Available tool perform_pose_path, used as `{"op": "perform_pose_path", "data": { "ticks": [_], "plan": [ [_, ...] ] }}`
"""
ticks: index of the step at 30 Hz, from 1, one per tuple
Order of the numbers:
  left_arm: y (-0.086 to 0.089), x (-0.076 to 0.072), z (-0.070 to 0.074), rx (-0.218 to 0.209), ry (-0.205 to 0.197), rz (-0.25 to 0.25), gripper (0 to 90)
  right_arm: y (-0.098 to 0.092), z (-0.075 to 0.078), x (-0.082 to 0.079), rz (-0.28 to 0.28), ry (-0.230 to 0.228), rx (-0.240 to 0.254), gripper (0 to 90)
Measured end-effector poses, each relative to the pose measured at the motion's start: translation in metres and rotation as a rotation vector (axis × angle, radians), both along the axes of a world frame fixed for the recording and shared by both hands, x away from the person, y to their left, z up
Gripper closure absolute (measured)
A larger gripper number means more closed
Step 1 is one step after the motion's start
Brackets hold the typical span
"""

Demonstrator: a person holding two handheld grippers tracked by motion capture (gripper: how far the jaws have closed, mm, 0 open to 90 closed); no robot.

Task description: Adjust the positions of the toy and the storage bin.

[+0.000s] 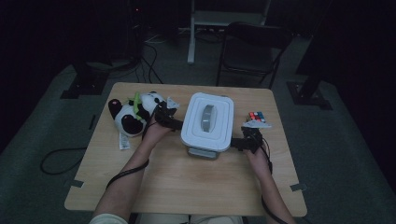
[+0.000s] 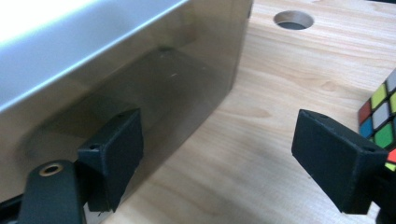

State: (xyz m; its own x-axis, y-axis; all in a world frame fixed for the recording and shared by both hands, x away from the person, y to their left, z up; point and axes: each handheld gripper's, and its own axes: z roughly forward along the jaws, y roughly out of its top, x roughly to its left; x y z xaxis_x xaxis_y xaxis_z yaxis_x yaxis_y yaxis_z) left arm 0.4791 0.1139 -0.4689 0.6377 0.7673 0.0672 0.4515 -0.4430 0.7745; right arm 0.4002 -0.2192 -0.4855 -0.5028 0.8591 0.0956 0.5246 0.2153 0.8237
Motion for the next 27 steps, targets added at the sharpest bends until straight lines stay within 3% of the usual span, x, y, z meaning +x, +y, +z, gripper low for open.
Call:
{"op": "perform_pose_path", "data": {
  "ticks": [12,19,22,27],
  "plan": [
    [0.004,-0.022,0.004,-0.004,0.02,-0.04,3.8,0.003,0.001,-0.02,0.089,-0.001,-0.023,16.5],
    [0.009,-0.042,-0.001,0.022,0.026,-0.06,3.8,0.004,0.001,-0.035,0.1,-0.015,0.003,16.5],
    [0.012,-0.047,-0.002,0.021,0.032,-0.063,3.8,0.005,0.003,-0.045,0.11,-0.025,0.036,16.6],
    [0.017,-0.06,-0.003,0.017,0.042,-0.079,3.9,0.009,0.004,-0.059,0.121,-0.03,0.026,16.5]
  ]
}}
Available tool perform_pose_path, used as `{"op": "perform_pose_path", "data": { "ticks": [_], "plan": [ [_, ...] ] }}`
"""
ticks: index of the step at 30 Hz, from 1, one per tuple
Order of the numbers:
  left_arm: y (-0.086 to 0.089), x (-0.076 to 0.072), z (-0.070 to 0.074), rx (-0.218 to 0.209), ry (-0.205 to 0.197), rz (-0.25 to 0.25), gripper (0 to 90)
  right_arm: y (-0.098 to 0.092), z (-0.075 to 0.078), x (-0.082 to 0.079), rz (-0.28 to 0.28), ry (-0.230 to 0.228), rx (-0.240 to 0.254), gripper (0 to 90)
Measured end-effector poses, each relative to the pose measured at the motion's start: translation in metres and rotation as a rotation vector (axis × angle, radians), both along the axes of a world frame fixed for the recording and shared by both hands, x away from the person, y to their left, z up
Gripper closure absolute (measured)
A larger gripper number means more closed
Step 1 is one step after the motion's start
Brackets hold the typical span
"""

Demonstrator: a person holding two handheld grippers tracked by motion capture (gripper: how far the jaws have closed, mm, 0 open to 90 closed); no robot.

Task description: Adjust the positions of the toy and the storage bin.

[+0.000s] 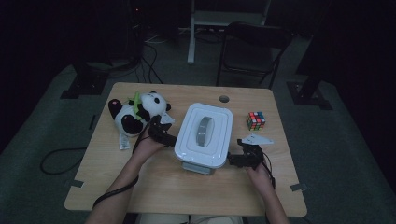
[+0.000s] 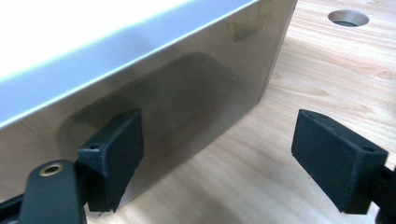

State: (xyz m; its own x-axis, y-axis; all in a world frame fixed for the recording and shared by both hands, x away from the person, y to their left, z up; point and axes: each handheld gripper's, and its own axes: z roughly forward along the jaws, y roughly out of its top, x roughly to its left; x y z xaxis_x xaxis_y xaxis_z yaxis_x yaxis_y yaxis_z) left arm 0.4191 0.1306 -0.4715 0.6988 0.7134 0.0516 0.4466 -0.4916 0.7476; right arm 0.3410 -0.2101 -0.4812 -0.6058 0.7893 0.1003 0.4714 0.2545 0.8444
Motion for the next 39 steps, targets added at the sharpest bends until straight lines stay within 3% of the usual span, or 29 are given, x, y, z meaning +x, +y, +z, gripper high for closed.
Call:
{"op": "perform_pose_path", "data": {
  "ticks": [5,8,13,19,21,22,23,24,26,28,31,33,36,39],
  "plan": [
    [0.006,-0.015,0.0,-0.001,-0.003,-0.022,3.9,0.002,-0.003,-0.017,0.032,0.016,0.04,16.6],
    [0.009,-0.024,0.001,0.013,-0.01,-0.034,3.9,0.006,-0.003,-0.026,0.042,0.009,0.034,16.5],
    [0.015,-0.027,0.001,0.021,-0.011,-0.046,3.8,0.011,-0.005,-0.037,0.062,0.016,0.052,16.5],
    [0.026,-0.027,-0.007,-0.014,-0.026,-0.068,3.7,0.018,-0.007,-0.046,0.089,0.013,0.073,15.0],
    [0.029,-0.027,-0.011,-0.023,-0.021,-0.078,3.7,0.02,-0.01,-0.049,0.088,0.005,0.087,12.9],
    [0.032,-0.026,-0.012,-0.047,-0.009,-0.086,3.6,0.02,-0.01,-0.049,0.088,0.006,0.09,12.6],
    [0.035,-0.025,-0.014,-0.081,0.003,-0.093,3.6,0.02,-0.01,-0.049,0.079,0.002,0.085,12.6],
    [0.036,-0.025,-0.015,-0.087,0.009,-0.092,3.6,0.018,-0.009,-0.048,0.064,-0.007,0.081,12.6],
    [0.039,-0.024,-0.017,-0.068,0.016,-0.079,3.6,0.013,-0.008,-0.047,0.045,-0.015,0.094,12.6],
    [0.042,-0.025,-0.017,-0.05,0.016,-0.054,3.7,0.008,-0.007,-0.044,0.018,-0.026,0.07,12.6],
    [0.047,-0.027,-0.015,-0.075,0.021,-0.04,3.7,-0.002,-0.007,-0.038,-0.021,-0.035,0.051,12.3],
    [0.048,-0.029,-0.014,-0.051,0.007,-0.032,3.6,-0.008,-0.007,-0.033,-0.05,-0.045,0.035,12.2],
    [0.051,-0.03,-0.011,-0.037,0.043,-0.022,3.7,-0.016,-0.007,-0.025,-0.082,-0.05,0.023,12.4],
    [0.054,-0.034,-0.012,-0.02,0.058,-0.017,3.7,-0.024,-0.005,-0.017,-0.106,-0.042,0.074,12.6]
  ]
}}
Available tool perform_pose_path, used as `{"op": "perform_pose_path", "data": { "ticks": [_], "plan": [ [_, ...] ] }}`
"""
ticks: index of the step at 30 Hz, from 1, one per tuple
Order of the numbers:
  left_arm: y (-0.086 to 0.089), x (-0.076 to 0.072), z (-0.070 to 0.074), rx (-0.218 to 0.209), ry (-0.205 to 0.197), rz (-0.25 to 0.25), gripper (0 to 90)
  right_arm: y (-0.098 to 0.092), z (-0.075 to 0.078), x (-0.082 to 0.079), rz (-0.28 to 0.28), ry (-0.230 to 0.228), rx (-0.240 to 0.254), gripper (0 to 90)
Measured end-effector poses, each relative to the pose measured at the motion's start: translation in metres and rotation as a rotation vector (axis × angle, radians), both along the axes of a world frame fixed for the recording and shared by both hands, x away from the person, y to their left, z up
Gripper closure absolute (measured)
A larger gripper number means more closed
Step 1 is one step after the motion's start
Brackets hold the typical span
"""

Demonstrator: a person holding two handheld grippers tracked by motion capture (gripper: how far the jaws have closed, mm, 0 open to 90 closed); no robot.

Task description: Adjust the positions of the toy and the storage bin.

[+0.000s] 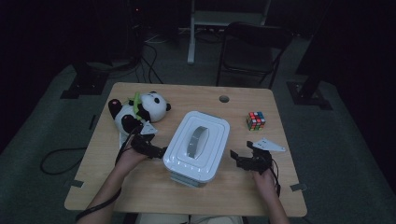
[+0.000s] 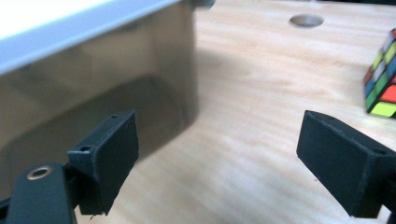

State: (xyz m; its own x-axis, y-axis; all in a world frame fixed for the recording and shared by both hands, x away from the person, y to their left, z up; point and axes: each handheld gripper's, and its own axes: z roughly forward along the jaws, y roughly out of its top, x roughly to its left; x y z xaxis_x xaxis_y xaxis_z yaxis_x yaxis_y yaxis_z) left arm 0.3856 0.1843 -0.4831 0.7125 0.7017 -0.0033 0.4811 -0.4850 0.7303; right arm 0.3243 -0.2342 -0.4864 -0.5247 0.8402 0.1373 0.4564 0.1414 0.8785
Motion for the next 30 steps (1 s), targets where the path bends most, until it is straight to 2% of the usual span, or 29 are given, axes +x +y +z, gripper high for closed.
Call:
{"op": "perform_pose_path", "data": {
  "ticks": [3,5,8,10,13,16,18,20,26,29,30],
  "plan": [
    [0.003,-0.004,-0.002,0.008,0.005,-0.006,3.7,-0.008,0.003,0.007,-0.028,0.002,0.038,12.7],
    [0.005,-0.006,-0.003,0.013,0.005,-0.008,3.7,-0.012,0.006,0.012,-0.053,-0.009,0.044,13.4],
    [0.01,-0.01,-0.003,0.012,0.0,-0.006,3.7,-0.018,0.01,0.019,-0.093,-0.008,0.028,13.2],
    [0.015,-0.012,-0.002,0.011,0.0,0.002,3.7,-0.021,0.014,0.025,-0.147,-0.002,-0.018,12.2],
    [0.019,-0.015,-0.002,0.019,0.007,0.003,3.7,-0.029,0.019,0.032,-0.147,-0.026,-0.01,11.4],
    [0.023,-0.021,-0.003,0.02,0.004,0.005,3.7,-0.039,0.022,0.046,-0.204,-0.018,-0.015,11.4],
    [0.024,-0.026,-0.005,0.032,0.009,-0.004,3.7,-0.044,0.022,0.055,-0.26,-0.019,-0.038,11.4],
    [0.026,-0.029,-0.006,0.037,0.019,-0.01,3.7,-0.05,0.021,0.065,-0.294,-0.01,-0.053,11.4],
    [0.032,-0.038,-0.013,0.033,0.03,-0.004,3.7,-0.054,0.011,0.093,-0.319,0.043,-0.115,11.5],
    [0.035,-0.041,-0.016,0.029,0.033,0.005,3.7,-0.052,0.005,0.102,-0.328,0.058,-0.129,11.5],
    [0.035,-0.042,-0.017,0.036,0.035,0.003,3.7,-0.051,0.003,0.106,-0.323,0.064,-0.121,11.5]
  ]
}}
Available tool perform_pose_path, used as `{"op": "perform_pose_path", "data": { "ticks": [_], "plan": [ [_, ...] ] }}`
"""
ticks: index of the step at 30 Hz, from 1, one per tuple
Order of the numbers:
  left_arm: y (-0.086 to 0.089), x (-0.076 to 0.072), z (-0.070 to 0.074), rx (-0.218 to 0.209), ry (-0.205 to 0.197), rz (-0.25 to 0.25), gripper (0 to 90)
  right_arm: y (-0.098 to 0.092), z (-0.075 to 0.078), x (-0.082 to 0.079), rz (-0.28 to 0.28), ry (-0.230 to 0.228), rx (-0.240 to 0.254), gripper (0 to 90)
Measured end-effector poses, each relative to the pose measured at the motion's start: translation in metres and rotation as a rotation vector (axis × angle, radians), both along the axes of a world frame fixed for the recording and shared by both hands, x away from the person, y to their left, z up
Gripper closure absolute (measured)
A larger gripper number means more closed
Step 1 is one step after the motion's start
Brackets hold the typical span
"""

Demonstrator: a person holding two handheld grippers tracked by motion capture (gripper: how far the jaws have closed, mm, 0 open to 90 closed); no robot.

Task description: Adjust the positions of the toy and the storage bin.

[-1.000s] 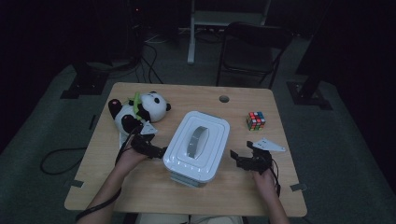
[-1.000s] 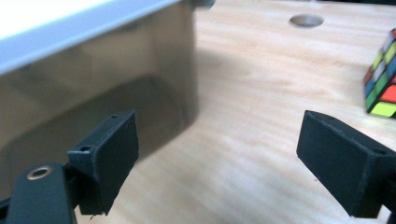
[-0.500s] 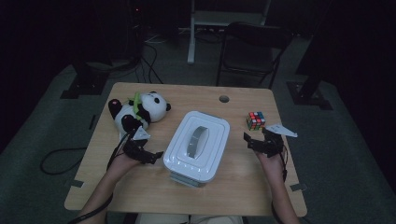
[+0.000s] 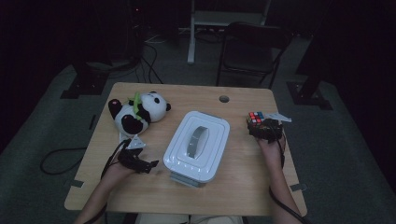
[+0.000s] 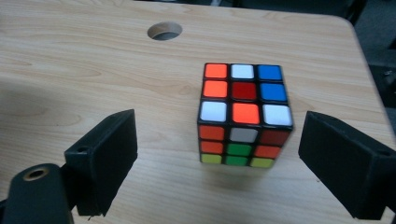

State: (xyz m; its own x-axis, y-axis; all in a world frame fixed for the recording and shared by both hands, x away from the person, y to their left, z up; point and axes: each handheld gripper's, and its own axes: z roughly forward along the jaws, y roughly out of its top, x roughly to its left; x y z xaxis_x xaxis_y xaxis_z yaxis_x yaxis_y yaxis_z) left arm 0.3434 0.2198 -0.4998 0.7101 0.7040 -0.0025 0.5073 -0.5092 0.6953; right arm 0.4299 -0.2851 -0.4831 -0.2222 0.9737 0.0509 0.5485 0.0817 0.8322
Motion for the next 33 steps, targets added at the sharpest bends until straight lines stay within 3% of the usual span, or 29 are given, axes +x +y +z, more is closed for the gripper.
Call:
{"op": "perform_pose_path", "data": {
  "ticks": [8,12,20,24,28,33],
  "plan": [
    [0.005,-0.006,-0.005,0.013,0.008,0.002,3.7,0.004,-0.01,0.022,-0.033,0.049,0.005,11.6],
    [0.007,-0.008,-0.006,-0.001,0.006,0.008,3.6,0.002,-0.012,0.03,-0.058,0.074,0.0,11.5],
    [0.012,-0.009,-0.009,-0.012,0.009,0.016,3.7,-0.008,-0.017,0.048,-0.049,0.123,0.017,11.7],
    [0.014,-0.009,-0.01,-0.014,0.01,0.02,3.7,-0.009,-0.017,0.053,-0.019,0.126,-0.008,17.2],
    [0.015,-0.009,-0.01,-0.013,0.008,0.023,3.7,-0.006,-0.018,0.055,0.013,0.146,-0.053,33.3],
    [0.016,-0.009,-0.01,-0.021,0.008,0.032,3.7,-0.004,-0.017,0.052,-0.01,0.144,-0.072,34.0]
  ]
}}
